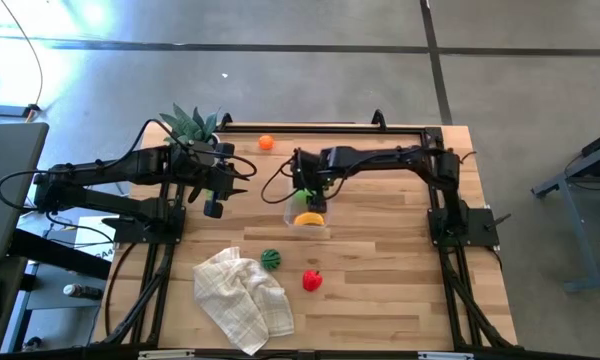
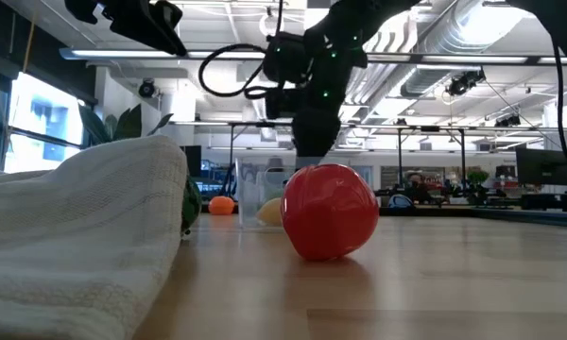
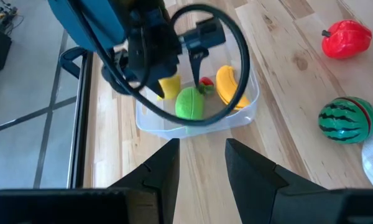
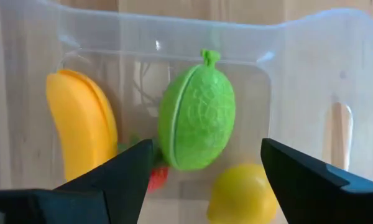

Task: Pick and placing Produce into tupperware
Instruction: Put the red apple into the transparent bin

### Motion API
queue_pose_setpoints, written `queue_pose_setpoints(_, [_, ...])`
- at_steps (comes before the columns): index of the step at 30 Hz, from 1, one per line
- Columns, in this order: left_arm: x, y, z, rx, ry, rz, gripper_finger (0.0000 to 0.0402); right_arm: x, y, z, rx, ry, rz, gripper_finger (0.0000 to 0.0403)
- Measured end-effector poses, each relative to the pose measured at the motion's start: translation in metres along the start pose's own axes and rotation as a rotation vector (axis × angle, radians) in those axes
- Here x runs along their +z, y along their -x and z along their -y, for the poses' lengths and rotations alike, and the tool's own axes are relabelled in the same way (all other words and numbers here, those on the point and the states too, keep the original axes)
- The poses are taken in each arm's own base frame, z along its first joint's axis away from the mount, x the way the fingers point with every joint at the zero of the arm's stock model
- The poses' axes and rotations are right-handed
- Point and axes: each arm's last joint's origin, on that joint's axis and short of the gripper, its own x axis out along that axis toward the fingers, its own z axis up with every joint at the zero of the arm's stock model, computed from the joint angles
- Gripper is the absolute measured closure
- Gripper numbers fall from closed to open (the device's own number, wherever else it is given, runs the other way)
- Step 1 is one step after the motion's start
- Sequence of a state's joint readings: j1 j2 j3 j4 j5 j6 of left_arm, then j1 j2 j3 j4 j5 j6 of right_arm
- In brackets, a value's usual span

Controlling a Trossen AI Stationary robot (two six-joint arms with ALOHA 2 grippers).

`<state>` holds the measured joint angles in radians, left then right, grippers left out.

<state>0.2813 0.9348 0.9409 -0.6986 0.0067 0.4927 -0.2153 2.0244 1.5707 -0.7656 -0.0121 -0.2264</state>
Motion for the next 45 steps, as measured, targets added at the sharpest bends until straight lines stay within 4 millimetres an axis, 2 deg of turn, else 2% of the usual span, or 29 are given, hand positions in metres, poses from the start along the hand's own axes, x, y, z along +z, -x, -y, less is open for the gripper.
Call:
queue_pose_setpoints(7, [0.000,0.000,0.000,0.000,0.000,0.000,0.0284,-0.003,0.039,-0.001,-0.011,0.006,0.032,0.0112])
queue_pose_setpoints(13, [0.000,0.000,0.000,0.000,0.000,0.000,0.0284,-0.014,0.089,-0.003,-0.018,0.022,0.061,0.0137])
queue_pose_setpoints(23, [0.000,0.000,0.000,0.000,0.000,0.000,0.0284,-0.059,0.171,-0.005,0.023,-0.035,0.037,0.0230])
queue_pose_setpoints(28, [0.000,0.000,0.000,0.000,0.000,0.000,0.0284,-0.081,0.216,-0.013,0.132,-0.042,0.161,0.0265])
queue_pose_setpoints(33, [0.000,0.000,0.000,-0.001,0.000,0.000,0.0284,-0.109,0.258,-0.023,0.132,-0.035,0.314,0.0285])
queue_pose_setpoints(37, [0.000,0.000,0.000,0.000,0.000,0.000,0.0284,-0.143,0.265,-0.033,0.125,-0.071,0.400,0.0290])
queue_pose_setpoints(41, [0.000,0.000,0.000,0.000,0.000,0.000,0.0284,-0.177,0.251,-0.045,0.193,-0.179,0.491,0.0290])
queue_pose_setpoints(45, [0.000,0.000,0.000,0.000,0.000,0.000,0.0284,-0.197,0.237,-0.059,0.344,-0.228,0.606,0.0290])
